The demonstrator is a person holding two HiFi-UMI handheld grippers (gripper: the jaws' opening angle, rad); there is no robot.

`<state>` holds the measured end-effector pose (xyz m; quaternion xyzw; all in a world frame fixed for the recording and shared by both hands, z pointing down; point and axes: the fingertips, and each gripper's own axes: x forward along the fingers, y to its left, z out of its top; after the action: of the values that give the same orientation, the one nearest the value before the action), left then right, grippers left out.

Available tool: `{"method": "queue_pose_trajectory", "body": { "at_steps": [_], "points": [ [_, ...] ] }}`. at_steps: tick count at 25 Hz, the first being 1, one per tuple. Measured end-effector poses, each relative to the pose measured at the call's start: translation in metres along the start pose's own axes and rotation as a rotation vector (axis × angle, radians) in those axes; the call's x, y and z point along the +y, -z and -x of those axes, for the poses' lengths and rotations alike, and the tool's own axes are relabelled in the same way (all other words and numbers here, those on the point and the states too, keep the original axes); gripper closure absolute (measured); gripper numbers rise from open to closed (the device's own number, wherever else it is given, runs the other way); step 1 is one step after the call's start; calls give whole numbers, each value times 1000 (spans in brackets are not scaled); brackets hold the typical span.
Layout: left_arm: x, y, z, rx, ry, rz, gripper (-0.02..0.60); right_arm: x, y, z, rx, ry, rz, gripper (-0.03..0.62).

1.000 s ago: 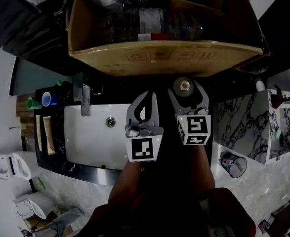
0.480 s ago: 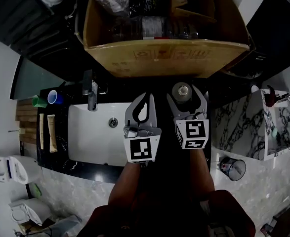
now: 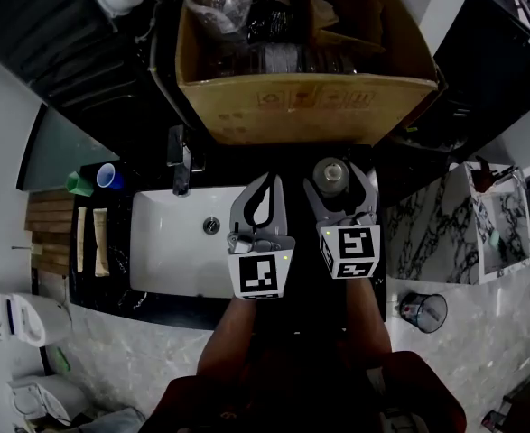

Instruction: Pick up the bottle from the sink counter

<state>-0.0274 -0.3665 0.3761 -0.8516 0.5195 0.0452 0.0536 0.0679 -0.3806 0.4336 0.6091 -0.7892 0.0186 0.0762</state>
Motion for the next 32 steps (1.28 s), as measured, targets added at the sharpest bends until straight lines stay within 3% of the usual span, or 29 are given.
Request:
{"method": "queue_pose_trajectory", "body": {
  "at_steps": [18,26,32],
  "points": [
    [-12,-45,41,-89,62,-2,578,34,-50,67,-95,45,52,263],
    [-22,-53,37,-111,31,37,578,22,-63,83,-118,34,64,263],
    [-45,-64,37,-121,33,-5,578,4,-73,98,-153,26,48,263]
  ]
}}
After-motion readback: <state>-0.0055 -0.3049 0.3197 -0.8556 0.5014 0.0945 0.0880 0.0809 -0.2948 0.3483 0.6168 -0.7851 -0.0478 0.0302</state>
